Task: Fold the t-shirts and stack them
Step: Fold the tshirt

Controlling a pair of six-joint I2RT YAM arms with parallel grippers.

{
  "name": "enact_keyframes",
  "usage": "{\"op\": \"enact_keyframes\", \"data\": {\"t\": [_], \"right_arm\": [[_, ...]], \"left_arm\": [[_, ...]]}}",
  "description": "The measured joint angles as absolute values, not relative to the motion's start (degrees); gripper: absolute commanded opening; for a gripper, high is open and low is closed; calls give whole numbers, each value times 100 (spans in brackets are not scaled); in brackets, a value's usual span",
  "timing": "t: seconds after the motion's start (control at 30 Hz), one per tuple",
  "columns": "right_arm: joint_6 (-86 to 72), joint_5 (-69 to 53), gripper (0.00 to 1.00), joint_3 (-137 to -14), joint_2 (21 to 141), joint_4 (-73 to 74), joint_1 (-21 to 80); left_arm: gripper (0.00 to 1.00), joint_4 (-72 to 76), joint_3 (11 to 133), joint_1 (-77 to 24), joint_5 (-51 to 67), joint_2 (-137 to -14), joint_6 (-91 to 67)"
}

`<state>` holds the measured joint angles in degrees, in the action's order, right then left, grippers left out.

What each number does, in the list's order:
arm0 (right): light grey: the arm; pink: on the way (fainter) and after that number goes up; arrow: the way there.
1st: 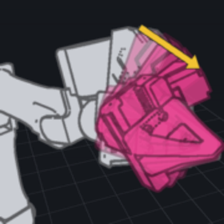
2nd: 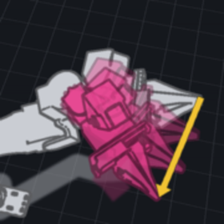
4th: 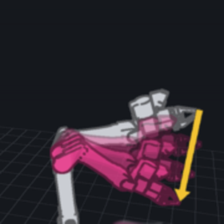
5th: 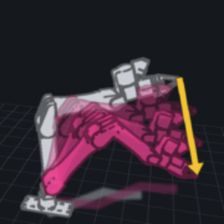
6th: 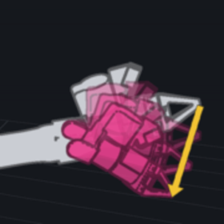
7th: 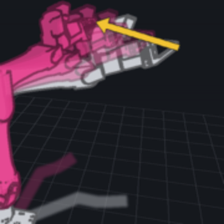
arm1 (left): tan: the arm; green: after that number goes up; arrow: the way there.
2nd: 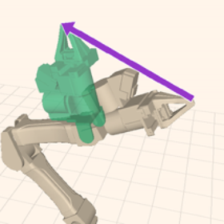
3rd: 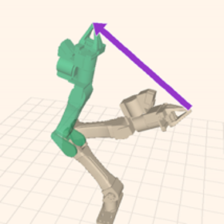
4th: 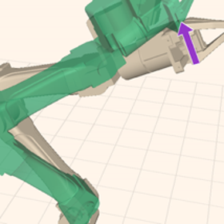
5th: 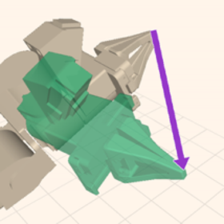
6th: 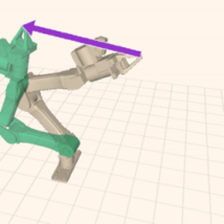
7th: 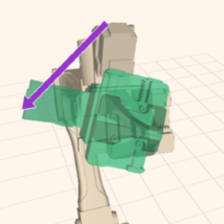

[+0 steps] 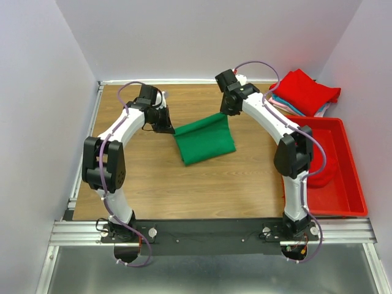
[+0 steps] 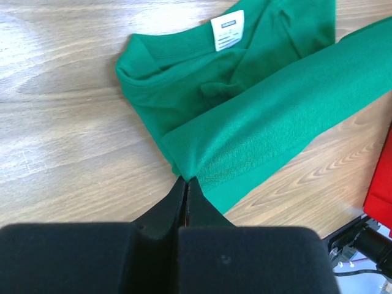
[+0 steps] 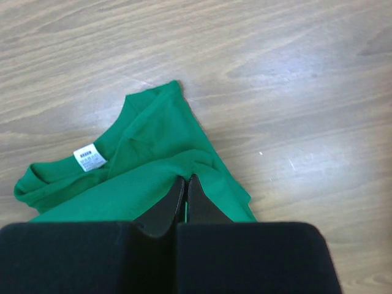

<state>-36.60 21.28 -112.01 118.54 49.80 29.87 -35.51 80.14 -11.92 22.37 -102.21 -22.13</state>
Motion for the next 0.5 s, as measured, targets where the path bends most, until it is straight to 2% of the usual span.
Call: {"op": "enact_keyframes", "data": {"t": [0.07,0.1,0.13,0.17,0.2,0.23,0.3,0.5], "right_arm": [[-3588,2067,1,-11356,12036,4967,2963],[-3557,2036,8,-11450,12138,4958,2952],[-3535,2008,19,-11535,12223,4952,2945],[-3492,1951,55,-11671,12355,4936,2928],[-3479,1920,69,-11751,12436,4934,2915],[-3424,1894,78,-11887,12551,4934,2886],[-3317,1806,88,-12149,12731,4936,2786],[-3079,1343,92,-12361,12739,4831,2364]], "left_arm": [[0,-3540,8023,-1142,2259,-10322,-2213],[0,-3524,8027,-1118,2263,-10372,-2217],[9,-3520,8036,-1094,2265,-10425,-2222],[39,-3507,8060,-1055,2268,-10499,-2233],[51,-3498,8103,-1007,2268,-10593,-2239],[65,-3507,8145,-974,2255,-10654,-2235],[81,-3577,8320,-827,2143,-10798,-2311],[83,-3632,8882,-519,1887,-10875,-2294]]}}
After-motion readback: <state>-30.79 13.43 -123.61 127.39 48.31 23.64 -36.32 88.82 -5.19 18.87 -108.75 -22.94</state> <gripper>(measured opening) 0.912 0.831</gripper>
